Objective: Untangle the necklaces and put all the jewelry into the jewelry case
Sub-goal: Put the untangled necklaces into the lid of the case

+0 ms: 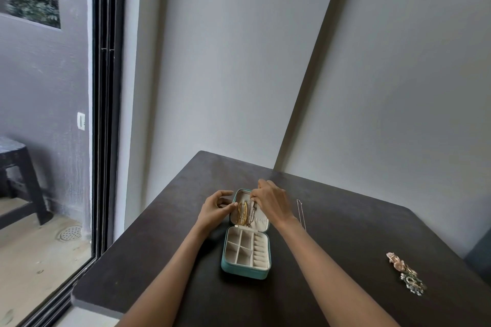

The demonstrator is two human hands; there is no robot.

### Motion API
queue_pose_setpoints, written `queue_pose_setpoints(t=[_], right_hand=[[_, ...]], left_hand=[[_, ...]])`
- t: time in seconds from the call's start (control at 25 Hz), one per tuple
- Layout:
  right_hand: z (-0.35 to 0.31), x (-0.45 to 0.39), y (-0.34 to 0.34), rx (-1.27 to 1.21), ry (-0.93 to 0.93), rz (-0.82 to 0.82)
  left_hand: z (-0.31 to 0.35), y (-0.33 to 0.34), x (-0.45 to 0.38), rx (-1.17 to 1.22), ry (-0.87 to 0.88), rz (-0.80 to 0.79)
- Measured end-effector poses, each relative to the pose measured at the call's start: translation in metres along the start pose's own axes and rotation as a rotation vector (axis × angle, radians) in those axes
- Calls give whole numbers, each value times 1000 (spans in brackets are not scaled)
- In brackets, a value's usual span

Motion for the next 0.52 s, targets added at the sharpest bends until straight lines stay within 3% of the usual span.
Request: queue_pose_setpoints(t=[0.36,0.52], right_hand=[[-2,1,-11,-119,-64,116],[0,19,-23,-187,16,288]], left_hand=[[5,0,6,132,24,-33],[7,-3,9,227,12,-47]])
Point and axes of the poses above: each hand's wrist, its own x-axis away from the middle knuckle, its own y-axis out of the palm, z = x × y, the point moved 4 cm from there along -x, towards the middle knuckle, and after that the axes turned 13 degrees about -y, right-handed, at the moved point
